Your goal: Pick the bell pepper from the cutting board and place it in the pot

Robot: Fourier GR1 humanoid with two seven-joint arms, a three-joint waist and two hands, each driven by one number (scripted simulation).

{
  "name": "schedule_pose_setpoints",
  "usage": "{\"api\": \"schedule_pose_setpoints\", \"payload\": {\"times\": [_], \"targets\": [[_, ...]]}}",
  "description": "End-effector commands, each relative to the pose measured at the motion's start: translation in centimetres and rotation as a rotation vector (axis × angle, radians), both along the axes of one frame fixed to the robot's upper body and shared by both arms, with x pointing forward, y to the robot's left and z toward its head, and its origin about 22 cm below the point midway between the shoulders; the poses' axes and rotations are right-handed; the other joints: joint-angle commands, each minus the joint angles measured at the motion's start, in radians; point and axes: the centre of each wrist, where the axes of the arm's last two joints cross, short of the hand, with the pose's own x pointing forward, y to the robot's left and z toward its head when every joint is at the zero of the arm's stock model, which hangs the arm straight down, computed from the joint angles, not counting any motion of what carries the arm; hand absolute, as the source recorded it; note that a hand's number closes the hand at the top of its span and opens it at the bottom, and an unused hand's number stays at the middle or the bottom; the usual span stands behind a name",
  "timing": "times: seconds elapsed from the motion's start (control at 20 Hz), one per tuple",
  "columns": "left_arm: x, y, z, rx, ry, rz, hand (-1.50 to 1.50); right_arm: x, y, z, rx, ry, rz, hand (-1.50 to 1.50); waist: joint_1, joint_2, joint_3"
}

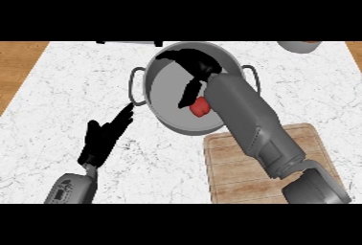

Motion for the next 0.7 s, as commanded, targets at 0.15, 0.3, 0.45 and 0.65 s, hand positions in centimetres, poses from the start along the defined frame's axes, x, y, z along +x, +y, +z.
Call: {"api": "schedule_pose_setpoints", "payload": {"times": [0.15, 0.3, 0.45, 0.65], "targets": [[-0.6, 0.5, -0.4, -0.011, 0.001, 0.013, 0.00, 1.2, -0.9, 3.2, 0.496, 0.042, -0.216, -1.50, -0.017, -0.005, 0.000], [-1.1, -0.2, -0.4, -0.011, -0.005, 0.011, 0.00, 1.8, -2.7, 3.1, 0.600, 0.013, -0.300, -1.50, -0.019, 0.000, 0.000], [-0.3, 1.0, -0.2, -0.003, 0.004, 0.039, 0.00, 2.8, -5.3, 5.1, 0.703, 0.012, -0.303, -1.50, -0.035, 0.000, -0.001], [-0.5, 0.7, 1.1, -0.003, -0.005, 0.021, 0.00, 3.1, -9.3, 3.1, 0.772, 0.017, -0.324, -1.50, -0.031, -0.002, 0.000]]}}
